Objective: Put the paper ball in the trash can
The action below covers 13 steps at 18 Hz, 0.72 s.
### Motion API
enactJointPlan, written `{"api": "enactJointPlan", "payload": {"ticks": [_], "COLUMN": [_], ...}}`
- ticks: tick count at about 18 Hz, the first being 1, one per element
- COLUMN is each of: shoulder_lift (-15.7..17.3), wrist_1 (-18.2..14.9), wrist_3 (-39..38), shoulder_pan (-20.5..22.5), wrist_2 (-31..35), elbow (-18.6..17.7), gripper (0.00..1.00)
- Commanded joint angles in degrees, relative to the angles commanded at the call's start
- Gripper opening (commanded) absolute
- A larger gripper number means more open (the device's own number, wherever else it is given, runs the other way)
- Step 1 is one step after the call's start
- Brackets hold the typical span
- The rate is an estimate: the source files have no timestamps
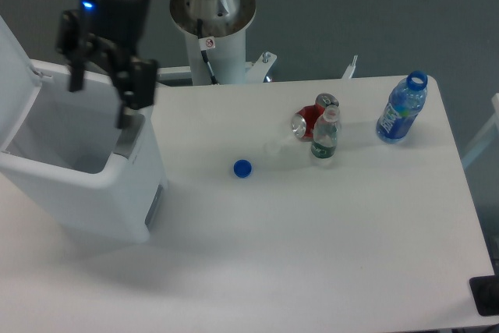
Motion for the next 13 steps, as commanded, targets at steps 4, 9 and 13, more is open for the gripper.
{"api": "enactJointPlan", "payload": {"ticks": [4,9,13], "shoulder_lift": [-4.0,-10.8,-15.6], "wrist_1": [-0.4,-0.2,0.3], "wrist_3": [7.7,13.3,19.8], "shoulder_pan": [4.9,9.1,12.9], "wrist_2": [5.2,12.1,13.0], "elbow": [-0.9,-0.3,0.1], "gripper": [1.0,1.0,1.0]}}
